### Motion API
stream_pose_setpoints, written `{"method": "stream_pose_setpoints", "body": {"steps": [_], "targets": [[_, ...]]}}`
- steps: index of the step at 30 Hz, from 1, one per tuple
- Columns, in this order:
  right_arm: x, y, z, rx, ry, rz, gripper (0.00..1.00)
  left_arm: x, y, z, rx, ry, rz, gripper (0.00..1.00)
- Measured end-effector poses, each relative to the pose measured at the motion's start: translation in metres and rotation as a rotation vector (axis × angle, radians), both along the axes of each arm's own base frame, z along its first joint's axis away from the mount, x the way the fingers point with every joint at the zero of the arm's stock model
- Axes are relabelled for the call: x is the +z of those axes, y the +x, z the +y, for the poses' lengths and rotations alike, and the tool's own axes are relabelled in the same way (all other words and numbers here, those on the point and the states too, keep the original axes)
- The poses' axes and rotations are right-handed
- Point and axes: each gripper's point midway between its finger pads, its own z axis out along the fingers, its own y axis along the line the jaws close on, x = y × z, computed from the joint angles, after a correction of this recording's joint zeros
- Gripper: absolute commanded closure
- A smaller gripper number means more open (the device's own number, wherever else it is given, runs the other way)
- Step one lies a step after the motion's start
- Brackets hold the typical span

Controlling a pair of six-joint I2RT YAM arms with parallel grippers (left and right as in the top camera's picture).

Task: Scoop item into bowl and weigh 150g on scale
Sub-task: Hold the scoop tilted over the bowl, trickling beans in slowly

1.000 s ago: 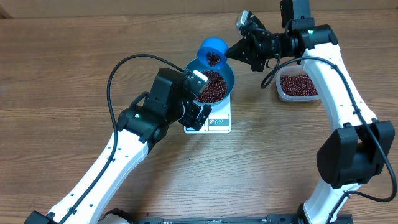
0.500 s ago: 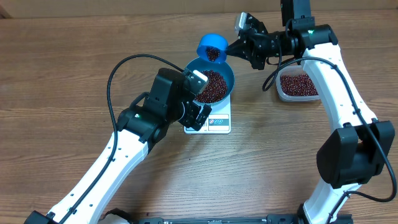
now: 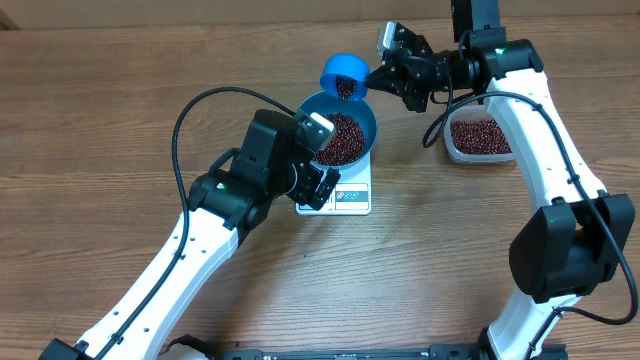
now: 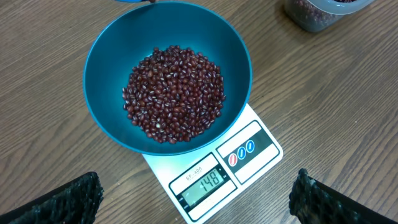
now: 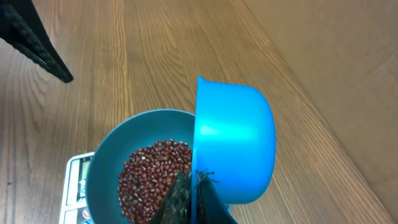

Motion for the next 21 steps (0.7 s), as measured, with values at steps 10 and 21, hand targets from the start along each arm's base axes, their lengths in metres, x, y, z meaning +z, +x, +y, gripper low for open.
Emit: {"method": "stream_pose_setpoints", "body": {"steps": [10, 21], "targets": [[-0.0038, -0.0015, -0.0021, -0.007, -0.018, 0.013, 0.96, 0.0, 0.0, 0.0, 0.0, 0.0, 0.0, 0.0], [-0.0077, -0.0072, -0.0031, -0.013, -0.022, 0.058, 0.96, 0.0, 0.0, 0.0, 0.0, 0.0, 0.0, 0.0]]}}
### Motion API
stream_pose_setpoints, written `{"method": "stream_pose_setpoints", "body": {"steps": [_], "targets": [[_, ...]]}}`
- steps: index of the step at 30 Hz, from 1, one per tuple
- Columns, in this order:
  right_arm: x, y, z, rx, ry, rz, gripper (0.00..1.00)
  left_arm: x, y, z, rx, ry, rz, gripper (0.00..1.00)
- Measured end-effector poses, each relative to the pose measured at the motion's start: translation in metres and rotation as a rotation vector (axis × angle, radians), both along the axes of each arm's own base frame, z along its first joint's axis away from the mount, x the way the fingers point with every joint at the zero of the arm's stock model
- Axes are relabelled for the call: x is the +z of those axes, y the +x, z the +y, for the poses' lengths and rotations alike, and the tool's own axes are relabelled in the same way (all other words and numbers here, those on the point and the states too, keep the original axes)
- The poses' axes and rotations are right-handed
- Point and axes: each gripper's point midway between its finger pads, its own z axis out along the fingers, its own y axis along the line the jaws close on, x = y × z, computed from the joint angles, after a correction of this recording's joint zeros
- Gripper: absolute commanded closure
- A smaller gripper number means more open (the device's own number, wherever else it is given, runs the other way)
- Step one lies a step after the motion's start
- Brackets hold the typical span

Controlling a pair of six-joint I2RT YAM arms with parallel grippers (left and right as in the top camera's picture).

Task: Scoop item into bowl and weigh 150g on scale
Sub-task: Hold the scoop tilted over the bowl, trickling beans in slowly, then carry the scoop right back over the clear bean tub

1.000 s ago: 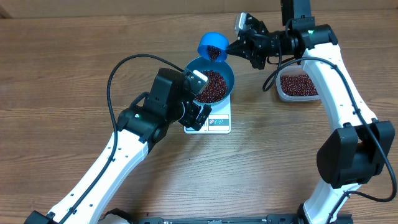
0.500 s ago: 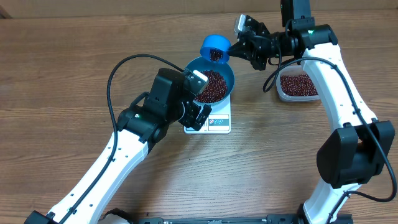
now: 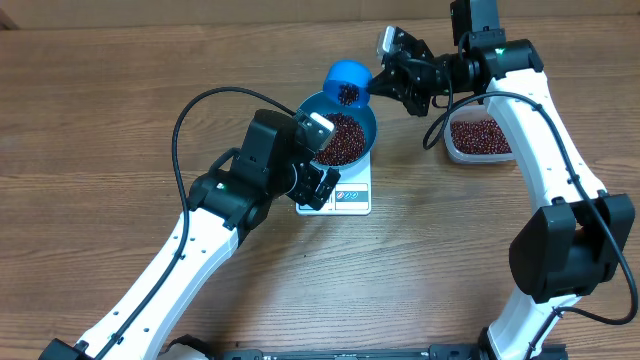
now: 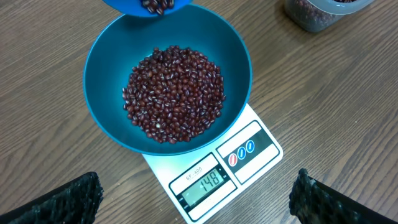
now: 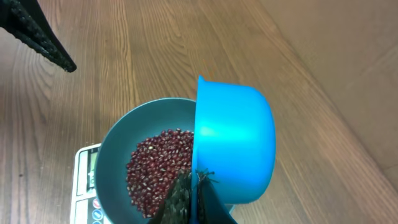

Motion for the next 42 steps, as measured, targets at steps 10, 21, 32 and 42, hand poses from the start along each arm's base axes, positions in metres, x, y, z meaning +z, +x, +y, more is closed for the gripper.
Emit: {"method": "stream_pose_setpoints", "body": {"steps": [10, 21, 32, 42], "targets": [[-0.001, -0.005, 0.001, -0.108, 0.048, 0.185, 0.96, 0.0, 0.0, 0.0, 0.0, 0.0, 0.0, 0.0], [0.001, -0.006, 0.003, -0.175, 0.098, 0.305, 0.96, 0.0, 0.0, 0.0, 0.0, 0.0, 0.0, 0.01], [0.013, -0.003, 0.009, -0.278, 0.205, 0.482, 0.96, 0.0, 0.0, 0.0, 0.0, 0.0, 0.0, 0.0], [0.037, 0.022, 0.005, -0.446, 0.383, 0.678, 0.96, 0.0, 0.0, 0.0, 0.001, 0.0, 0.0, 0.0]]}}
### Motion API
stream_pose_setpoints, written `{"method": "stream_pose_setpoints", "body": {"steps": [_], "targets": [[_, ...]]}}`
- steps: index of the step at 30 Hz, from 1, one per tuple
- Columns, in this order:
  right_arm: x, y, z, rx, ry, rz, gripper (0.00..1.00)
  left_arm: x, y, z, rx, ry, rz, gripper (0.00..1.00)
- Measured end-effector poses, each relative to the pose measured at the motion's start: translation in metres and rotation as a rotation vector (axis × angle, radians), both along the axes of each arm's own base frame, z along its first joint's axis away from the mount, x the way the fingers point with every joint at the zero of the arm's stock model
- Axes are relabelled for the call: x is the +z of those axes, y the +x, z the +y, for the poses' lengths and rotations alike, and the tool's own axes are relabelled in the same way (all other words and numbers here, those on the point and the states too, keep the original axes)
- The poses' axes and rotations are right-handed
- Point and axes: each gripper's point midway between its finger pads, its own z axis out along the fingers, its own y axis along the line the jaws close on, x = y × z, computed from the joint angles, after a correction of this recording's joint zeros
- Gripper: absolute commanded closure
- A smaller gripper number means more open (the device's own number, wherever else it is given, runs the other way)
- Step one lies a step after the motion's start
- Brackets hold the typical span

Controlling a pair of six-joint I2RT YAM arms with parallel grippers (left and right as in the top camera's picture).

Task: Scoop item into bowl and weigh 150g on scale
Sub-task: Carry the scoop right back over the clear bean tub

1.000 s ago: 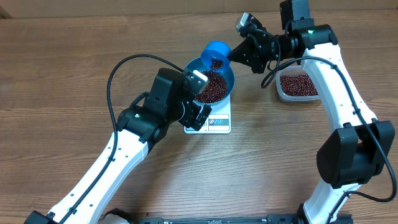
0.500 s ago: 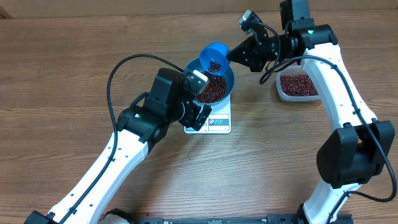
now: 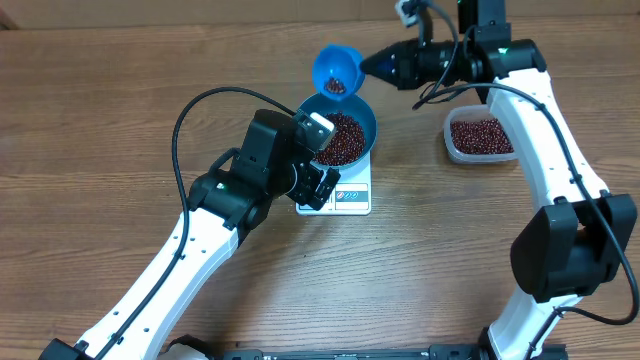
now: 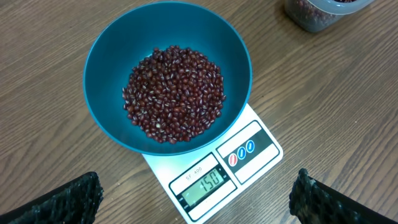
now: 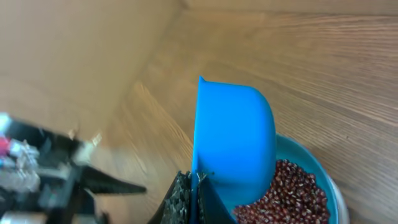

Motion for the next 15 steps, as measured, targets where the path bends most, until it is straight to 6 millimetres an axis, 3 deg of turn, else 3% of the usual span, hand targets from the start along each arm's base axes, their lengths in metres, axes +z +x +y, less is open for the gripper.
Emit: {"method": "stream_pose_setpoints", "body": {"steps": [7, 15], "targets": [[0.007, 0.024, -0.05, -0.183, 0.086, 0.143, 0.96, 0.0, 0.0, 0.0, 0.0, 0.0, 0.0, 0.0], [0.014, 0.031, -0.113, -0.297, 0.164, 0.213, 0.96, 0.0, 0.0, 0.0, -0.001, 0.0, 0.0, 0.01]]}}
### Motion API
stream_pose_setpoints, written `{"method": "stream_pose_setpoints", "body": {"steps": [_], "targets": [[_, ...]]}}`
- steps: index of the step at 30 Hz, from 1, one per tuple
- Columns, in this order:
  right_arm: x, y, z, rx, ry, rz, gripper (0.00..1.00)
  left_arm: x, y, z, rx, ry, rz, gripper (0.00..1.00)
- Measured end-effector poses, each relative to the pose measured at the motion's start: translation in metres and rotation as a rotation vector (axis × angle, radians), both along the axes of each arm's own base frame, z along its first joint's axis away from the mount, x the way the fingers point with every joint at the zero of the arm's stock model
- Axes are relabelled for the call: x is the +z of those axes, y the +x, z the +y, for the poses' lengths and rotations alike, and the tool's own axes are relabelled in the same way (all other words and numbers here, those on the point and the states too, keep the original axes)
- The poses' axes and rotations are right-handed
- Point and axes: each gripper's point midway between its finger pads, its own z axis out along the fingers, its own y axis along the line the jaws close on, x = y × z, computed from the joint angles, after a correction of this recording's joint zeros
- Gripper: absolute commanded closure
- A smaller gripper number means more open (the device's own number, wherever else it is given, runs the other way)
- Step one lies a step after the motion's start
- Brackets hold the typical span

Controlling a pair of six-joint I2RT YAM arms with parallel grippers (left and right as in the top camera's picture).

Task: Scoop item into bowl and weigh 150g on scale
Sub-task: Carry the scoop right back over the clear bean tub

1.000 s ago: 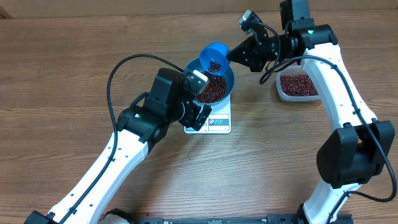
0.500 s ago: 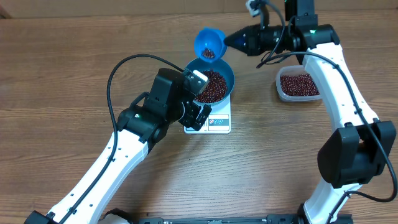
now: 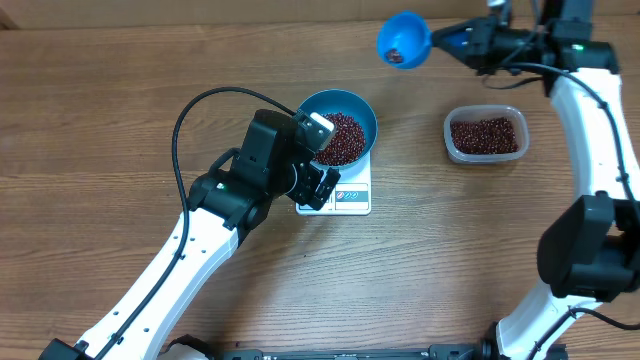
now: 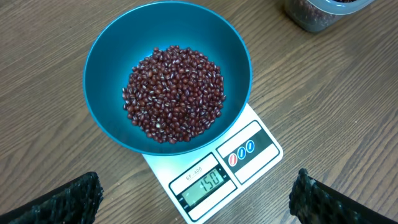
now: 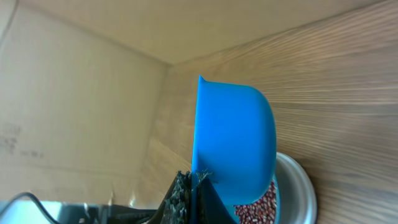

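Observation:
A teal bowl [image 4: 106,56] heaped with red beans [image 4: 174,93] stands on the white scale [image 4: 249,149], whose display [image 4: 208,180] reads 150. My left gripper [image 4: 196,210] hovers open over the scale's front edge, its fingertips [image 4: 68,202] at the bottom corners of the left wrist view. My right gripper [image 3: 445,40] is shut on the handle of a blue scoop [image 3: 404,40], held high at the back, to the right of the bowl [image 3: 340,130]. A few beans lie in the scoop. In the right wrist view the scoop [image 5: 233,137] hangs over the bean container [image 5: 298,186].
A clear plastic container [image 3: 485,135] of red beans sits on the wooden table to the right of the scale. The left arm's black cable [image 3: 190,115] loops over the table to the left of the bowl.
My right gripper has carried the scoop from just behind the bowl's far rim to the right, toward the bean container. The scale still reads 150. The left gripper is where it was.
The scoop was tilted at the bowl's far rim with the scale at 148. Then it hung over the bowl, beans at its lip, still 148. Later it stood behind the bowl and the display read 150. Now it is off to the right.

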Motion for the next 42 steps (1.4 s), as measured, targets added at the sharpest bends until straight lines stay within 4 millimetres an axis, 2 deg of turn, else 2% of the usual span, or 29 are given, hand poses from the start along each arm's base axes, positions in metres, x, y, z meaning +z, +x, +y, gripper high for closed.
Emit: {"method": "stream_pose_setpoints", "body": {"steps": [3, 6, 9, 11, 18, 24, 30, 35, 42], "targets": [[0.004, -0.003, -0.031, -0.064, 0.011, 0.03, 0.96, 0.0, 0.0, 0.0, 0.0, 0.0, 0.0, 0.01], [0.011, -0.016, -0.072, -0.168, -0.003, 0.074, 0.96, 0.0, 0.0, 0.0, 0.0, 0.0, 0.0, 0.0], [0.013, -0.031, -0.098, -0.248, -0.052, 0.111, 0.96, 0.0, 0.0, 0.0, 0.0, 0.0, 0.0, 0.0], [0.012, -0.04, -0.106, -0.282, -0.102, 0.13, 0.96, 0.0, 0.0, 0.0, 0.0, 0.0, 0.0, 0.0], [-0.003, -0.062, -0.115, -0.328, -0.31, 0.181, 0.96, 0.0, 0.0, 0.0, 0.0, 0.0, 0.0, 0.0], [-0.026, -0.069, -0.144, -0.403, -0.506, 0.238, 0.96, 0.0, 0.0, 0.0, 0.0, 0.0, 0.0, 0.0], [-0.036, -0.075, -0.158, -0.395, -0.633, 0.237, 0.96, 0.0, 0.0, 0.0, 0.0, 0.0, 0.0, 0.01], [-0.041, -0.081, -0.158, -0.341, -0.71, 0.227, 0.96, 0.0, 0.0, 0.0, 0.0, 0.0, 0.0, 0.0], [-0.043, -0.078, -0.139, -0.274, -0.764, 0.191, 0.96, 0.0, 0.0, 0.0, 0.0, 0.0, 0.0, 0.0]]}}
